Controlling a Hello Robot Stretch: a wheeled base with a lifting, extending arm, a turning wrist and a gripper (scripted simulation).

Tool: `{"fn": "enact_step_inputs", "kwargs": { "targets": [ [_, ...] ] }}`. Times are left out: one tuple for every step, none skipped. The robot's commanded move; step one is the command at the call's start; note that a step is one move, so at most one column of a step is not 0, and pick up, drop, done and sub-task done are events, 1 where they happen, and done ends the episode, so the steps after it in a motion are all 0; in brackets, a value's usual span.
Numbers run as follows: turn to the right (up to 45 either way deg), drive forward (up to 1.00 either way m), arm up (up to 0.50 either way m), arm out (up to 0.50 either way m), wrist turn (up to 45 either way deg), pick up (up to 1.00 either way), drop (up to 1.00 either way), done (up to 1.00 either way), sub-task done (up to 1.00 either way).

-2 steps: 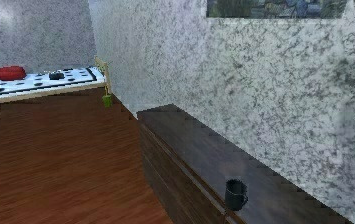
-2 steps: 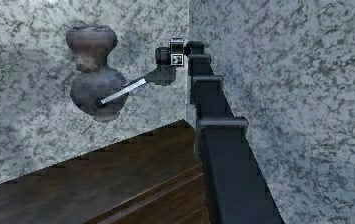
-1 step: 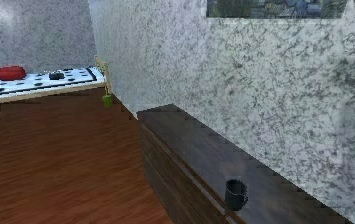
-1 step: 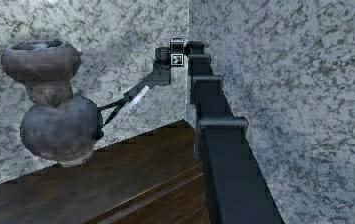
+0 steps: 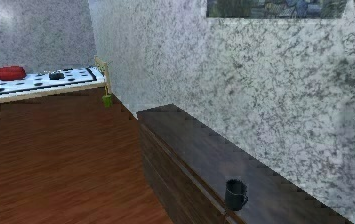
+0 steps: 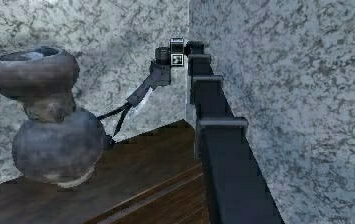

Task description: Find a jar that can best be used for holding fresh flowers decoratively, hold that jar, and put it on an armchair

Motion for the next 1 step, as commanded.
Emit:
{"fn": "enact_step_inputs", "kwargs": {
  "targets": [
    [0.0,0.00,0.00,-0.42,0.0,0.00,0.00,0.00,0.00]
  ]
}}
